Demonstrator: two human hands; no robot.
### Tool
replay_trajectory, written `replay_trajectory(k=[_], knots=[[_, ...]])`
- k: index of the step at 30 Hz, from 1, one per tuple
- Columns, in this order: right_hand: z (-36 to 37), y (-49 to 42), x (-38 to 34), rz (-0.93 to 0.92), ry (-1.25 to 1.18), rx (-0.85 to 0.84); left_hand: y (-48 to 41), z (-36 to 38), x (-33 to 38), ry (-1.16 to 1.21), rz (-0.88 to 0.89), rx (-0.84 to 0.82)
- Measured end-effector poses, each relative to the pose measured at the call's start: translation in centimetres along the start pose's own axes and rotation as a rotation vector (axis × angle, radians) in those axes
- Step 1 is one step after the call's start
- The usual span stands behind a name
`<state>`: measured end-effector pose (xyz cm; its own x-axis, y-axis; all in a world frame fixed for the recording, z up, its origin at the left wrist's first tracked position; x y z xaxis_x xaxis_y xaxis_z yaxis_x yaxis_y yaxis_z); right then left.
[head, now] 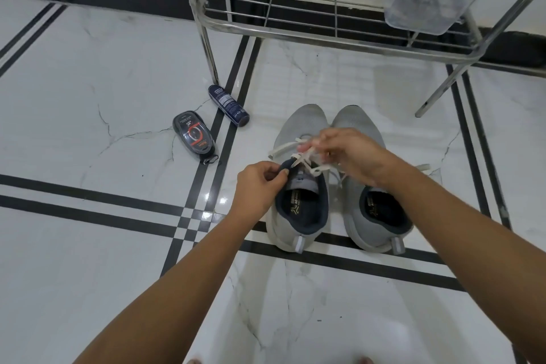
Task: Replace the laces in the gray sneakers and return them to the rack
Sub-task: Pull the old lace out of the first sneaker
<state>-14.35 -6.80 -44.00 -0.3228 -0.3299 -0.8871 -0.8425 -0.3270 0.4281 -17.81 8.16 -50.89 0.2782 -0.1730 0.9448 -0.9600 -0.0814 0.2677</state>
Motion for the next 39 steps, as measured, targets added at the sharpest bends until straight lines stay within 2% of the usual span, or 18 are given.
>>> replay_trajectory(k=[2, 3, 4, 5, 7, 8, 11, 15, 18, 21, 24, 26, 30, 31, 33, 34, 37, 39], knots=[[-0.7, -0.1, 1.1, 0.036, -0.472, 0.125, 0.1, 0.2, 0.1, -0.003, -0.002, -0.004], [-1.1, -0.4, 1.5, 0.052, -0.478, 0.206, 0.2, 0.4, 0.2, -0.003, 0.0, -0.009], [-1.3, -0.7, 1.5, 0.053, -0.302, 0.27, 0.2, 0.5, 0.3, -0.012, 0.007, -0.016], [-1.4, -1.0, 1.3, 0.044, 0.026, 0.297, 0.3, 0.7, 0.4, -0.029, 0.017, -0.023], [0.2, -1.7, 0.5, -0.03, 0.715, 0.179, 0.4, 0.9, 0.7, -0.059, 0.044, -0.029], [1.2, -1.9, 0.4, -0.064, 0.938, 0.088, 0.4, 0.9, 0.8, -0.065, 0.054, -0.032], [2.6, -2.2, 0.2, -0.141, 1.212, -0.029, 0.5, 0.9, 0.9, -0.056, 0.05, -0.035], [1.4, -1.4, 0.6, -0.124, 1.215, -0.024, 0.4, 0.5, 0.8, -0.046, 0.036, -0.012], [-2.2, -1.0, 0.5, -0.022, 1.033, 0.177, 0.3, 0.3, 0.6, -0.048, 0.016, 0.01], [-5.0, -0.8, 1.2, 0.089, 1.161, 0.357, 0.3, 0.2, 1.0, -0.116, 0.053, 0.017], [-4.4, 0.2, 2.7, 0.25, 1.157, 0.368, 0.0, 1.3, 3.4, -0.323, 0.341, -0.073], [-2.9, 0.7, 2.5, 0.201, 1.121, 0.398, -0.4, 2.9, 4.6, -0.546, 0.495, -0.195], [-1.1, 0.5, 2.6, 0.184, 1.067, 0.282, -1.4, 5.6, 4.7, -0.938, 0.515, -0.339], [-0.8, 0.5, 2.7, 0.173, 1.007, 0.253, -1.5, 5.8, 4.7, -0.898, 0.522, -0.347], [-0.6, 0.9, 3.2, 0.161, 0.899, 0.273, -1.5, 4.9, 4.8, -0.59, 0.476, -0.253], [-0.9, 1.0, 3.5, 0.174, 0.839, 0.304, -1.6, 3.7, 4.2, -0.372, 0.374, -0.147], [-1.8, 1.4, 5.1, 0.271, 0.52, 0.345, -1.9, 0.4, 0.1, 0.427, -0.164, 0.195], [-1.6, 1.3, 5.3, 0.312, 0.429, 0.32, -1.9, 0.6, -0.9, 0.598, -0.329, 0.218]])
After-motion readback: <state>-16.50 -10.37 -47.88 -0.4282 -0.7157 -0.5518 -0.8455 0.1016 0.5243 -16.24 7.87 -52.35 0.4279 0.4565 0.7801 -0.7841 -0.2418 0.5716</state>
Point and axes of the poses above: each hand's wrist, its own y-axis away from the middle knuckle, its own z-axis out of the palm, x = y × z, the point moved 6 cm from there along -y, towards the middle knuckle, and after that the axes turned 9 degrees about y, right-handed, at the moved point
